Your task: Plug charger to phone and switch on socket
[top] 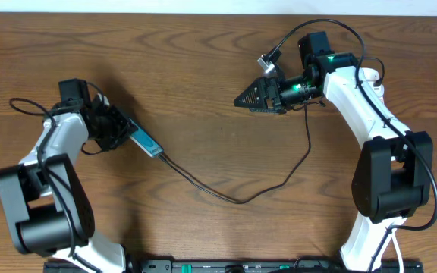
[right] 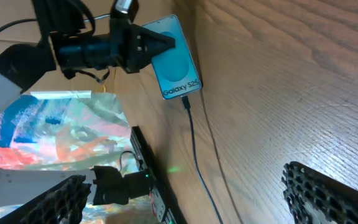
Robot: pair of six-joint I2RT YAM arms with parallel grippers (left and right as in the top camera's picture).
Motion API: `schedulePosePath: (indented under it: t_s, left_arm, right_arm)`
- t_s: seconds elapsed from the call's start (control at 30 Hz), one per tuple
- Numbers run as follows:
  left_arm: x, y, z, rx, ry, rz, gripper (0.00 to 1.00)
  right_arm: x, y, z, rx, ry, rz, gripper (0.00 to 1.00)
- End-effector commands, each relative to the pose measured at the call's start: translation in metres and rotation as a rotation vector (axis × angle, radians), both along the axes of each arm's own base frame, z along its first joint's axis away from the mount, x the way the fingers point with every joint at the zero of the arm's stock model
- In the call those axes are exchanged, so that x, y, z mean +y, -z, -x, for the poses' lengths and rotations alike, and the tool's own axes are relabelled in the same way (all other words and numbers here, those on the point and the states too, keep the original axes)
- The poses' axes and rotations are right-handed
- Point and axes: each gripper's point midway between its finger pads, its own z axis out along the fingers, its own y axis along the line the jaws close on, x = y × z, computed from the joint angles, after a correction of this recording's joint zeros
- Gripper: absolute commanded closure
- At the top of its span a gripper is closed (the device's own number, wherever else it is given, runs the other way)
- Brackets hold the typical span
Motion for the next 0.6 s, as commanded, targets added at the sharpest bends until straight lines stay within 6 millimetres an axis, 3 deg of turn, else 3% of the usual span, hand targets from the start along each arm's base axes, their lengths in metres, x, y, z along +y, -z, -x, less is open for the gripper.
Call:
schedulePosePath:
  t_s: [0.0, 0.43, 0.57]
  left_arm:
    - [-0.001, 0.013, 0.004, 0.028, 0.018, -0.001, 0.93]
    - [-0.003, 0.024, 0.013, 0.084, 0.017, 0.012, 0.92]
    - [-0.004, 0.024, 0.017, 0.101, 0.017, 0.017, 0.87]
  right_arm:
    - [0.003, -0.004, 0.0, -0.002, -0.005, -0.007, 0.01]
    - [0.002, 0.0, -0.001, -0.003, -0.001, 0.015, 0.01]
    - [0.002, 0.0, -0.001, -0.003, 0.0, 0.015, 0.01]
